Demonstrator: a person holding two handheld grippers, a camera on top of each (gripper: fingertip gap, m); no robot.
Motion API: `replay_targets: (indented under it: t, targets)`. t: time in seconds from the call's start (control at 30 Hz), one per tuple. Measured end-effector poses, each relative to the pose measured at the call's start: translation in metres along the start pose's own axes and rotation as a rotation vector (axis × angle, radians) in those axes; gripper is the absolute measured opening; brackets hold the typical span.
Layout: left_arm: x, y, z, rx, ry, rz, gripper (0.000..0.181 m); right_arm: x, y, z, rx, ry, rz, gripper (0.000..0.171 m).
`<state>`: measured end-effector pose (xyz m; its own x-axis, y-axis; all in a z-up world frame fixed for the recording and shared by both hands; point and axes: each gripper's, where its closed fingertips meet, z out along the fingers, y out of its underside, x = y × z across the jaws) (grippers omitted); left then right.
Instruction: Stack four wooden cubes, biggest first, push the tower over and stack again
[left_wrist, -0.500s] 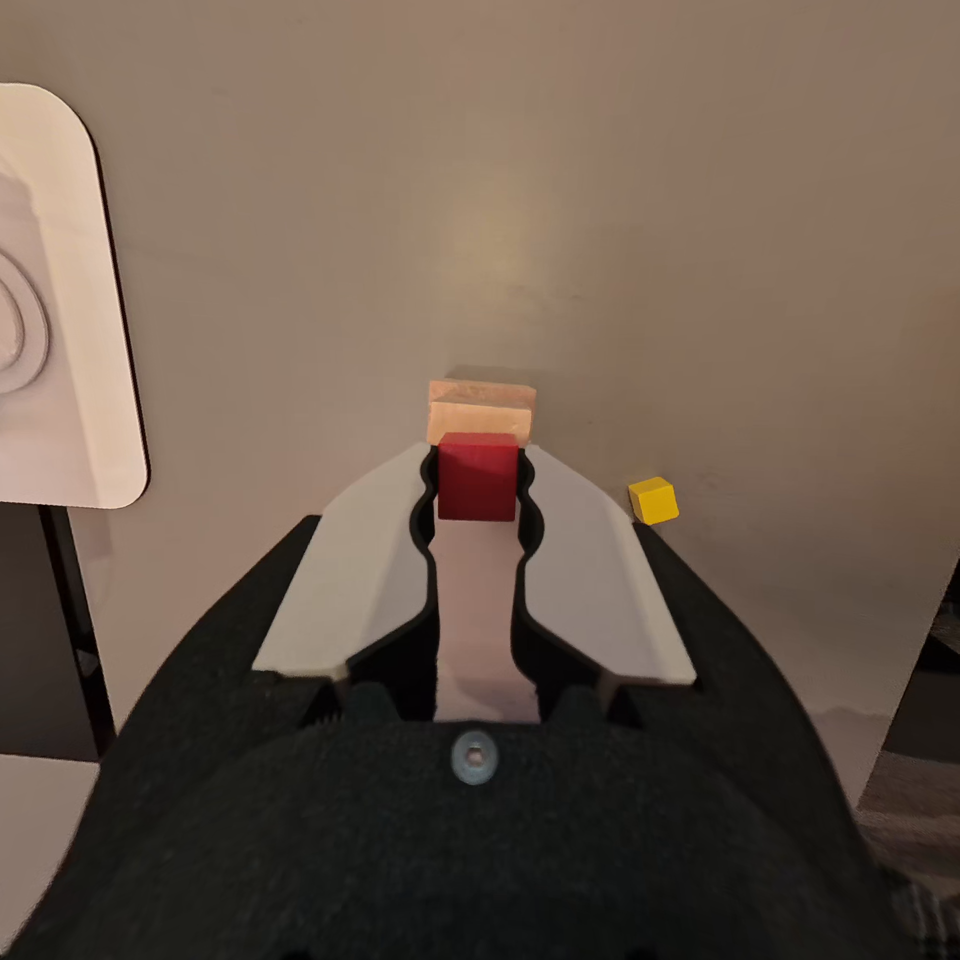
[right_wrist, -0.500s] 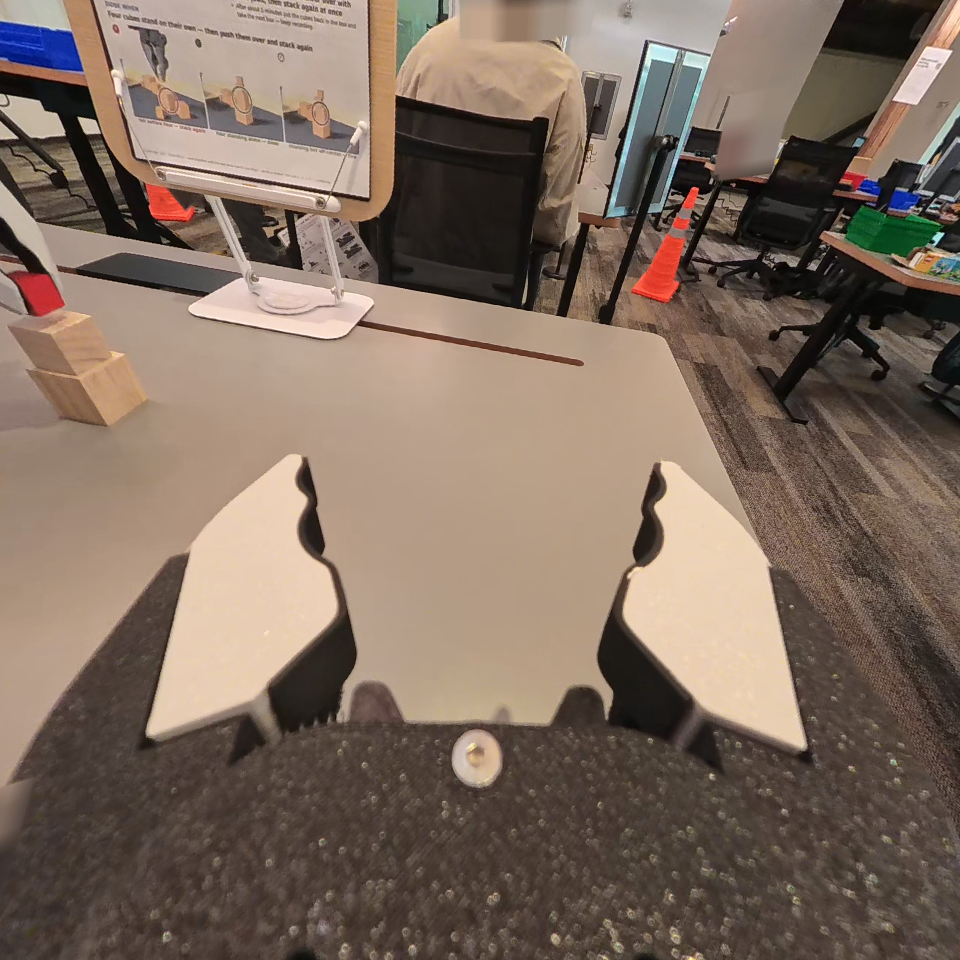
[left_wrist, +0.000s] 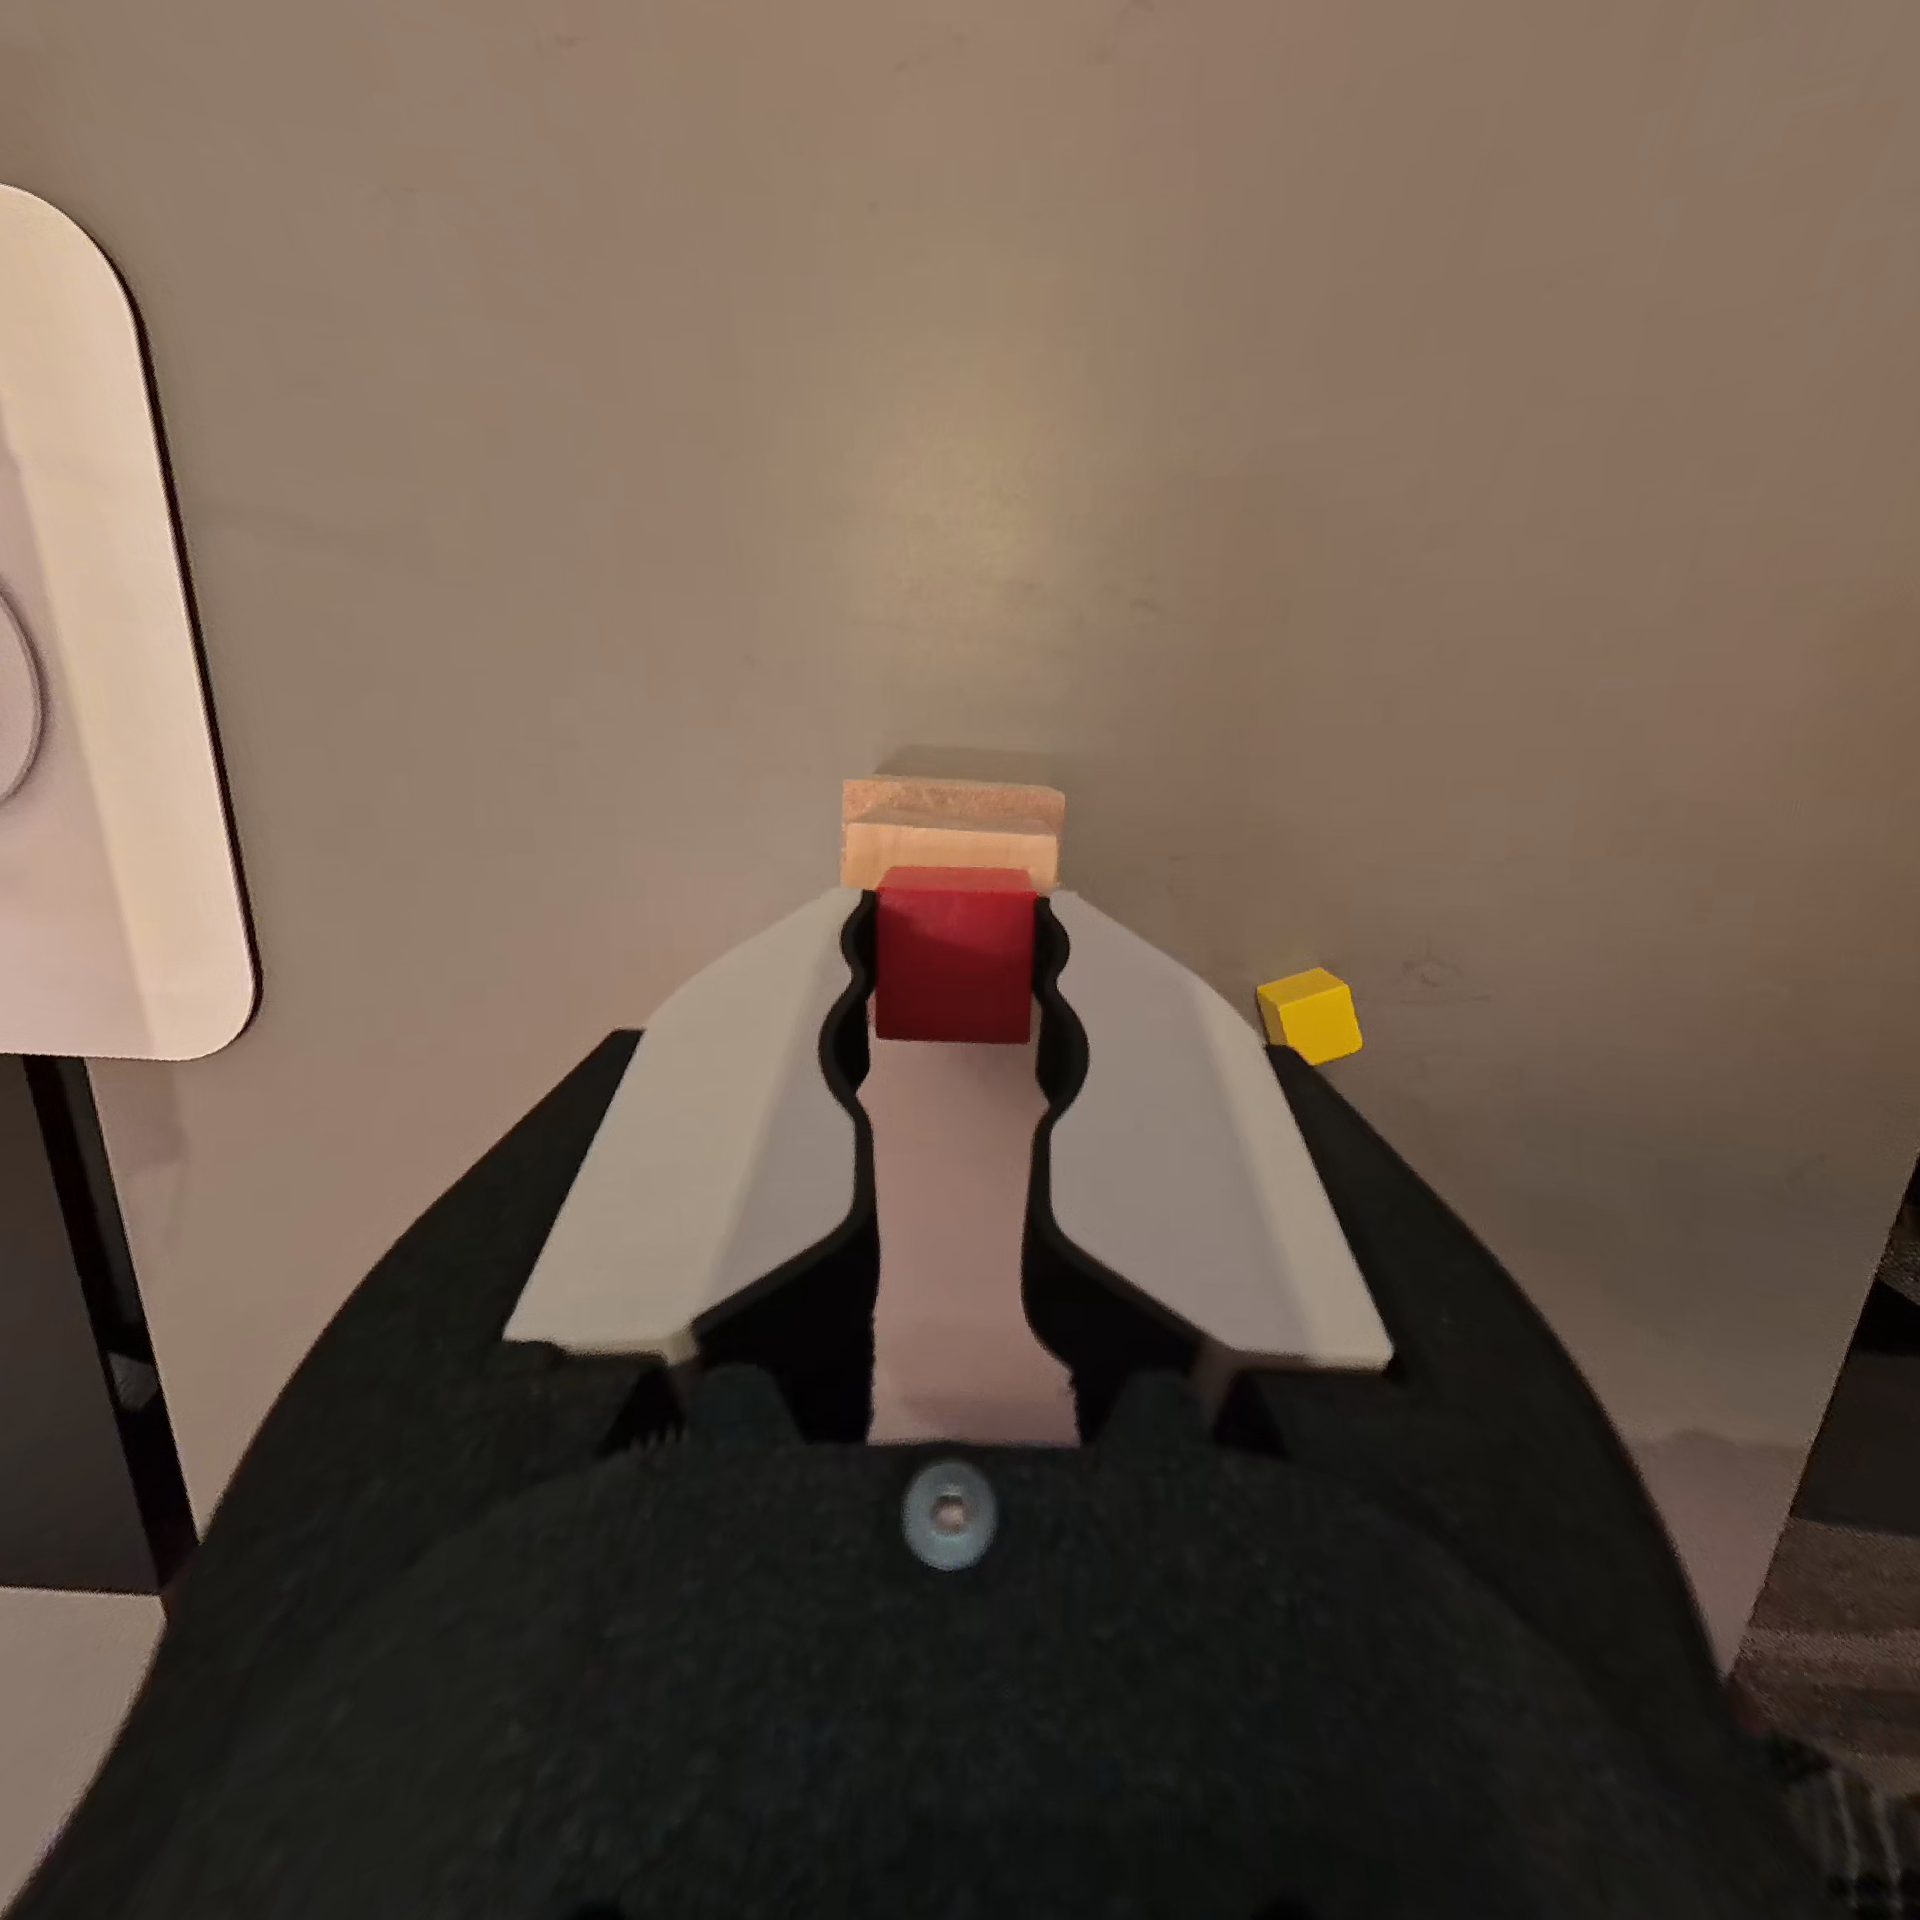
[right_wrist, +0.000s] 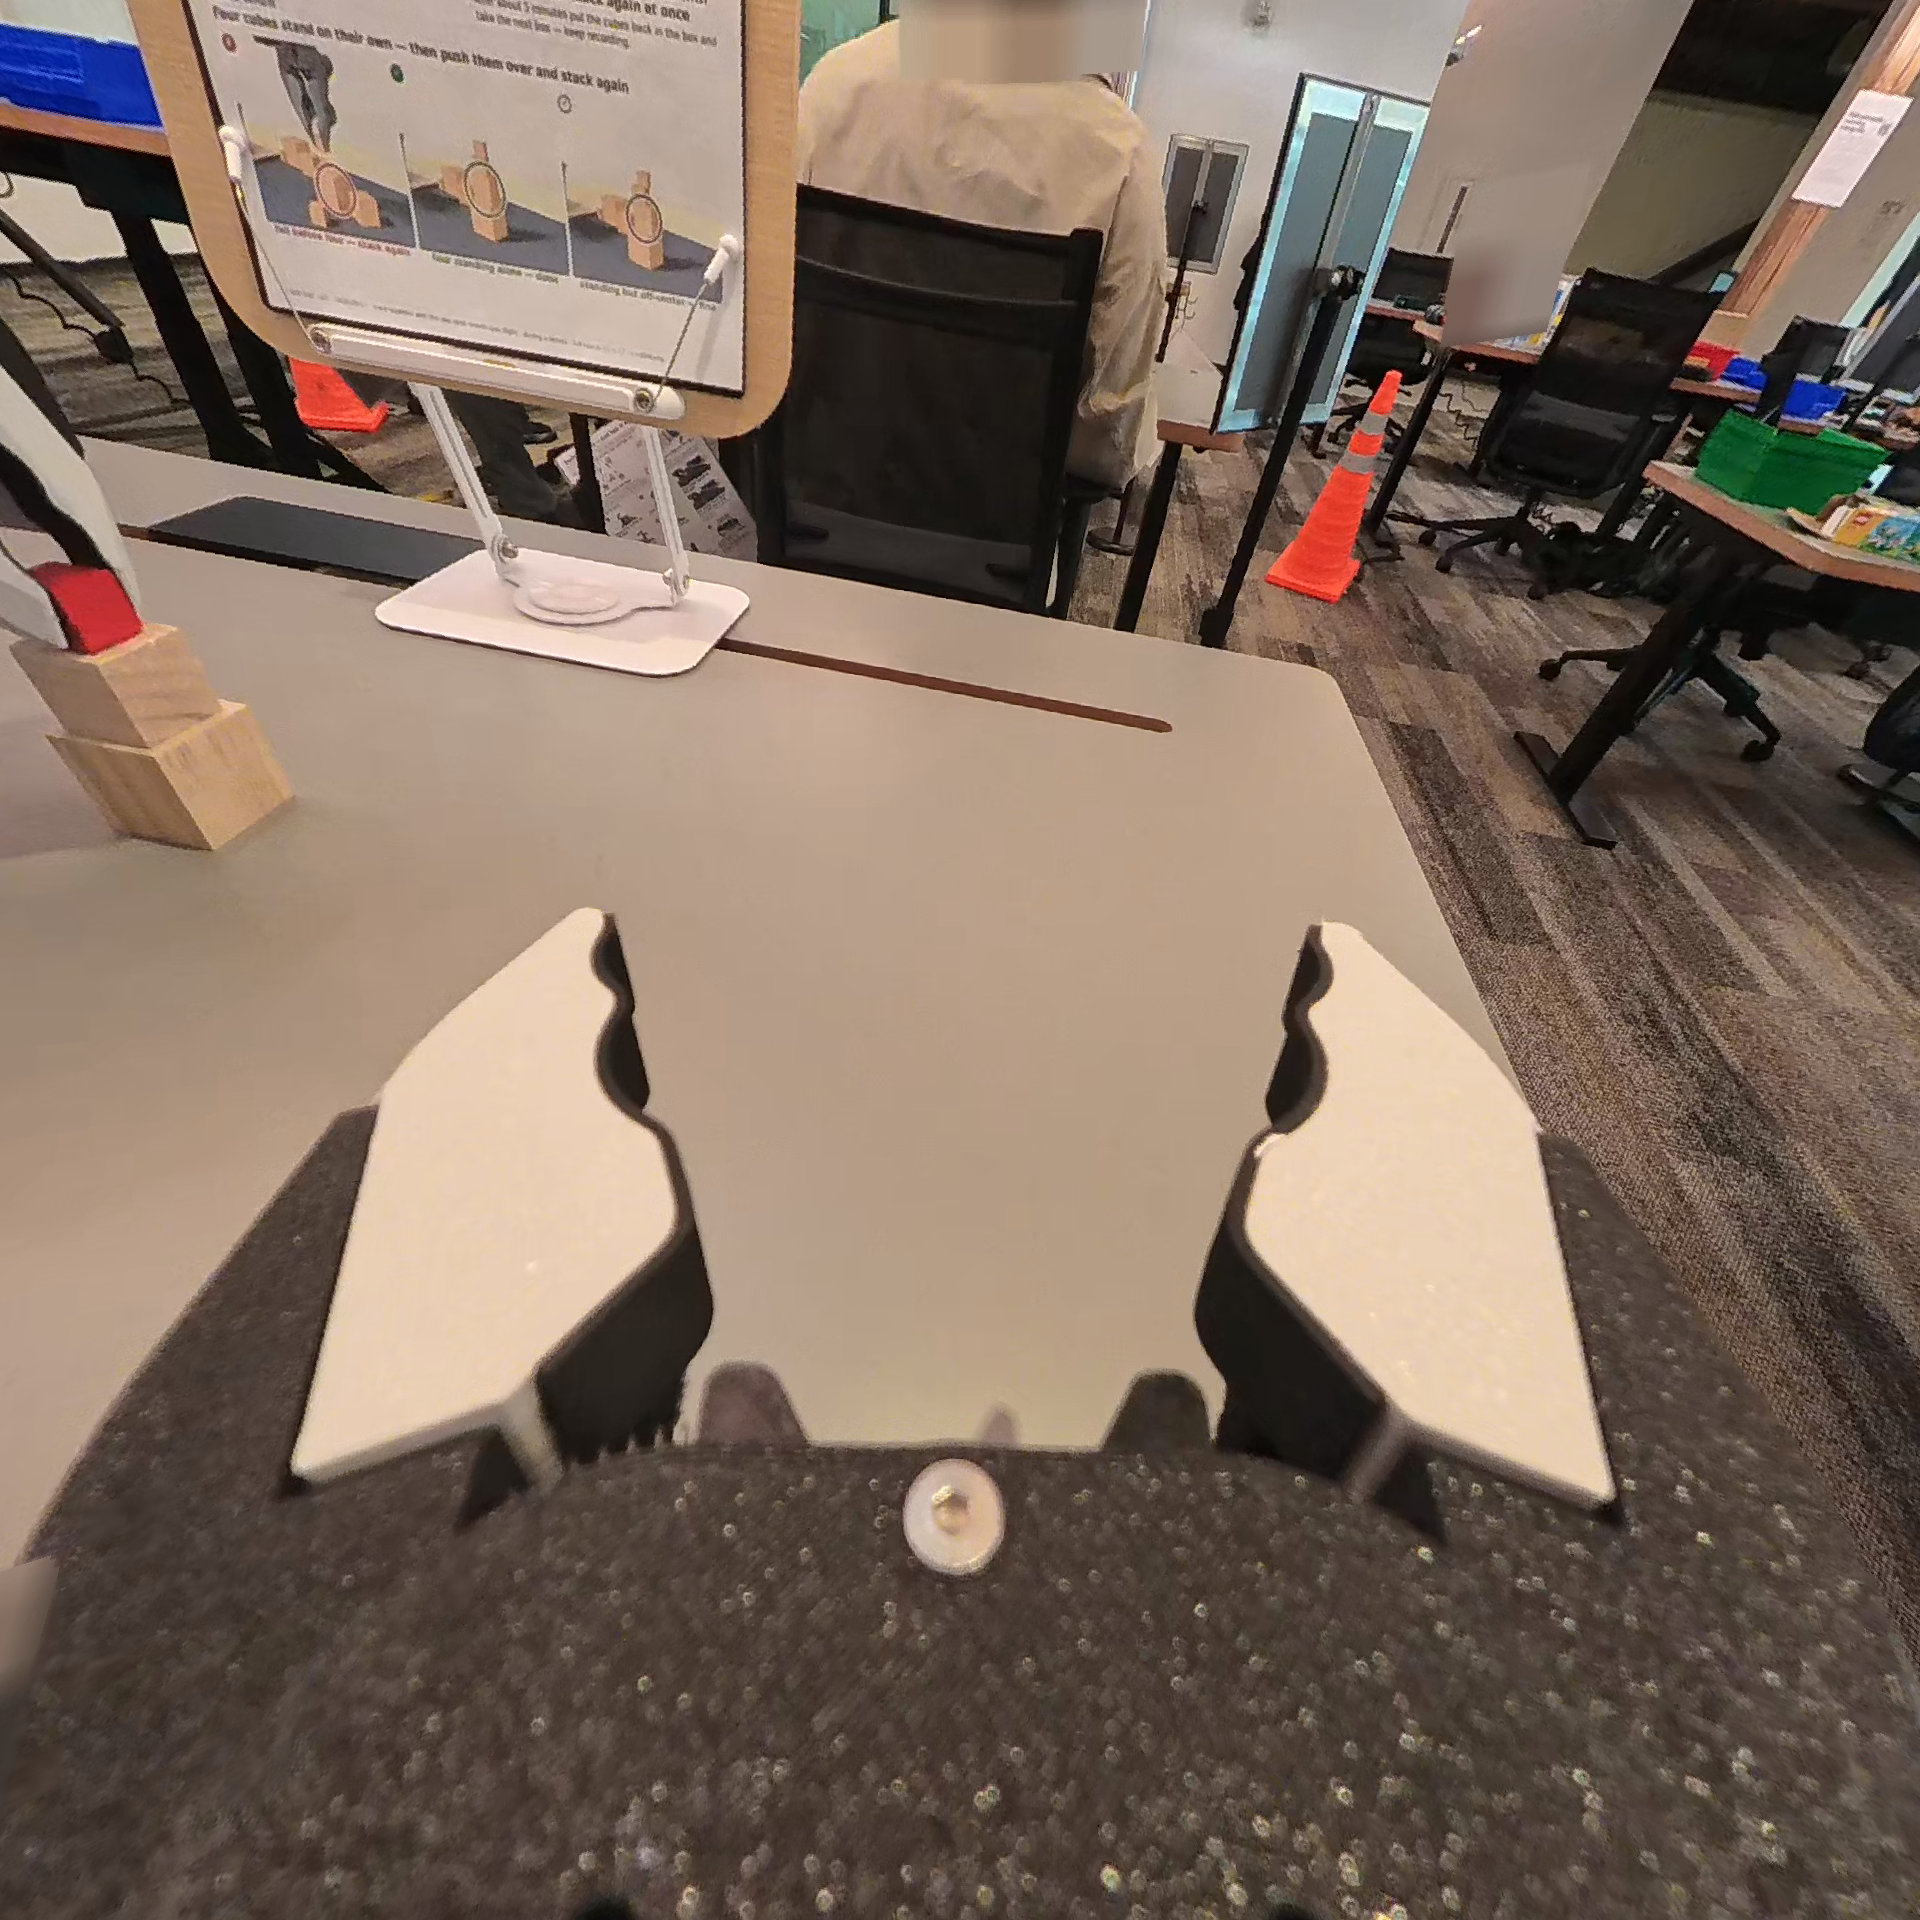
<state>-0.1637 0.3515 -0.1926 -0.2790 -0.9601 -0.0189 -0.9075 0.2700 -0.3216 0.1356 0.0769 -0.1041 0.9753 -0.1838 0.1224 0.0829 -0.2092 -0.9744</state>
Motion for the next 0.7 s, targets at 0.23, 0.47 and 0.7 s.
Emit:
replay_targets:
  t: [0.23,0.47,0.7]
  targets:
    - [0.0,0.0,0.0,0.006,0.01,-0.004,0.028,-0.003,0.0,0.003,-0.006,-0.005,-0.006,0.118]
    - [-0.003,0.003,-0.002,0.04,-0.016,-0.035,0.051,-0.003,0.001,0.003,-0.008,-0.006,-0.005,0.118]
    - [0.002,0.006,-0.042,0.278,-0.157,-0.131,0.071,-0.006,0.002,0.006,-0.005,-0.015,-0.002,0.118]
